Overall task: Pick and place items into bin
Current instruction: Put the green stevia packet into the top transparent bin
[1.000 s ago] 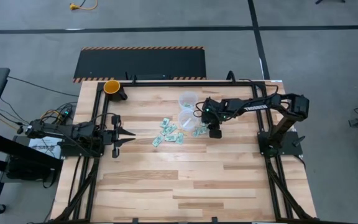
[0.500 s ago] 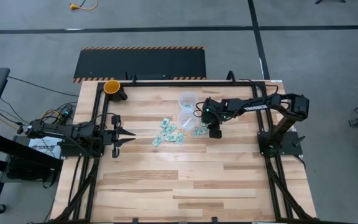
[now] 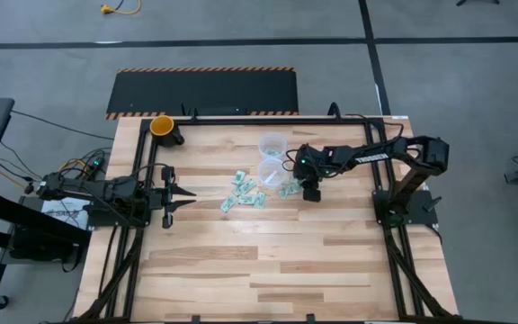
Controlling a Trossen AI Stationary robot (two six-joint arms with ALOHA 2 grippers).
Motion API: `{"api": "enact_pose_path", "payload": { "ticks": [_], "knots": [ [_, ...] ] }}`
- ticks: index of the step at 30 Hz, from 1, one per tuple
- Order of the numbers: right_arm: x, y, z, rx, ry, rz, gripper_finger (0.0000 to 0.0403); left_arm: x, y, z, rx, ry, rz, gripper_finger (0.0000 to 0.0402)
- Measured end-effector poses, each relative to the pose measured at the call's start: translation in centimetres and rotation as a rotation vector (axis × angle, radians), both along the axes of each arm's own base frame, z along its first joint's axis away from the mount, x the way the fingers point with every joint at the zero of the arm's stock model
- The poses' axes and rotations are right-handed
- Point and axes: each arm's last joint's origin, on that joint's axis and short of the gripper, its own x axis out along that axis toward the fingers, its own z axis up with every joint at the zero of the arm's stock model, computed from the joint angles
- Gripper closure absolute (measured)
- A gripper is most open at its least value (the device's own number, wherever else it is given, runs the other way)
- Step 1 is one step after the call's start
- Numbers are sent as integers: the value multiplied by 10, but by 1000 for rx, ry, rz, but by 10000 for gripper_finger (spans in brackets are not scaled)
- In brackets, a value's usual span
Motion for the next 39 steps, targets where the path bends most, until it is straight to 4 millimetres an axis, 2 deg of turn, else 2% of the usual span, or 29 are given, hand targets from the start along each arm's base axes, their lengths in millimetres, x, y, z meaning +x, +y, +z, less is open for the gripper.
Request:
{"api": "enact_pose_path", "payload": {
  "ticks": [4,14,21,35,39],
  "knots": [
    [-2,0,-1,-9,29,-15,303,0,0,0,0,0,0,340],
    [-6,1,0,6,92,-18,396,0,0,0,0,0,0,340],
    [-2,1,15,26,152,-3,391,0,0,0,0,0,0,340],
    [0,1,74,24,144,25,399,0,0,0,0,0,0,340],
    [1,2,80,69,105,72,397,0,0,0,0,0,0,340]
  ]
}}
